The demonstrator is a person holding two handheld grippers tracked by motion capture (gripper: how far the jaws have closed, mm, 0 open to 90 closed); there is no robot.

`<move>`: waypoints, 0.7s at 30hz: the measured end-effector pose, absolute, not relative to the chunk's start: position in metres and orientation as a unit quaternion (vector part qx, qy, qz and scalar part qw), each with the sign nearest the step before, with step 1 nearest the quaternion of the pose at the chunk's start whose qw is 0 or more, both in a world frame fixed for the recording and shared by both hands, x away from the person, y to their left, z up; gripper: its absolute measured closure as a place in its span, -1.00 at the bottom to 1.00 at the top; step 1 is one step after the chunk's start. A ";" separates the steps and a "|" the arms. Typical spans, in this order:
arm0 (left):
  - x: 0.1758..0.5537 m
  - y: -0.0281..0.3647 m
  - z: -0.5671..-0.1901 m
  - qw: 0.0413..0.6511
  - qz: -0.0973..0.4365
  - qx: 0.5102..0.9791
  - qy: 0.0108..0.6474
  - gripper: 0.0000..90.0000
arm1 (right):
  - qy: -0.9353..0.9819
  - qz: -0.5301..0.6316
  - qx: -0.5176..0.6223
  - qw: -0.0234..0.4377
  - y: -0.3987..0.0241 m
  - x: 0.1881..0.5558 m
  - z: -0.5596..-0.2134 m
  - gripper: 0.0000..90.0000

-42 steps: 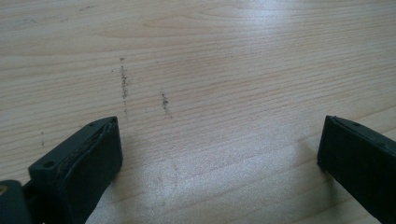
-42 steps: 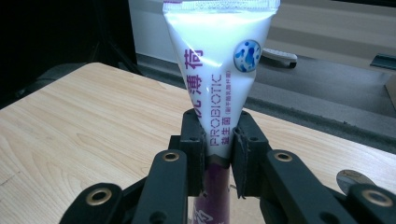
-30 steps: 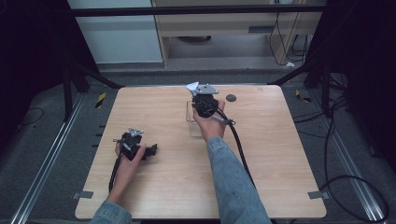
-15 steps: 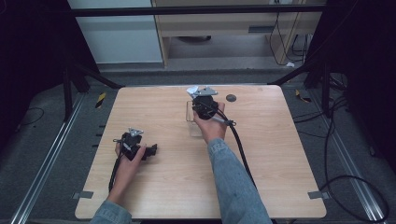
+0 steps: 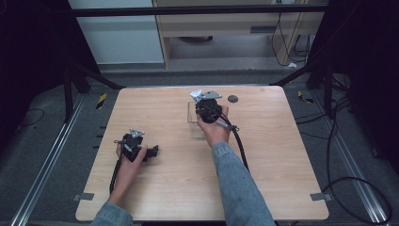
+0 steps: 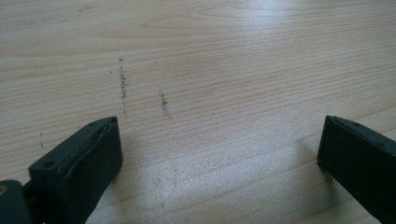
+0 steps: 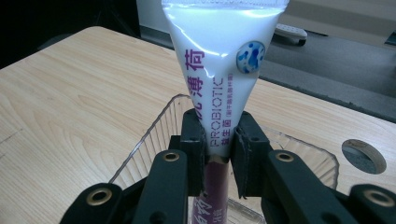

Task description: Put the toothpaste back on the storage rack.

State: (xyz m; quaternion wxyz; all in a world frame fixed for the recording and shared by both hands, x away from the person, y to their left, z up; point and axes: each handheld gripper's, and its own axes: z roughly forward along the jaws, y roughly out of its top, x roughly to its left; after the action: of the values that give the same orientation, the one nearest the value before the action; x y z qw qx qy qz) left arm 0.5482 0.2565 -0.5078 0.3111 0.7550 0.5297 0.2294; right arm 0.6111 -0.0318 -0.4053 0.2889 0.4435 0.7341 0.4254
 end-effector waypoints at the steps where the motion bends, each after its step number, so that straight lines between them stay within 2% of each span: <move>1: 0.548 0.257 -0.508 0.311 0.229 0.755 0.530 -1.00 | 0.735 0.425 0.443 0.288 -0.032 0.611 -0.405 0.69; 21: 0.548 0.256 -0.508 0.311 0.229 0.755 0.529 -1.00 | 0.748 0.414 0.436 0.282 -0.018 0.622 -0.406 0.68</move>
State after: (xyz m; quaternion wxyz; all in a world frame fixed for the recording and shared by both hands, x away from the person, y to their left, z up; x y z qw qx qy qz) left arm 0.5483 0.2564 -0.5078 0.3112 0.7552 0.5293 0.2295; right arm 0.6221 -0.0179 -0.4058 0.2818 0.4362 0.7477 0.4138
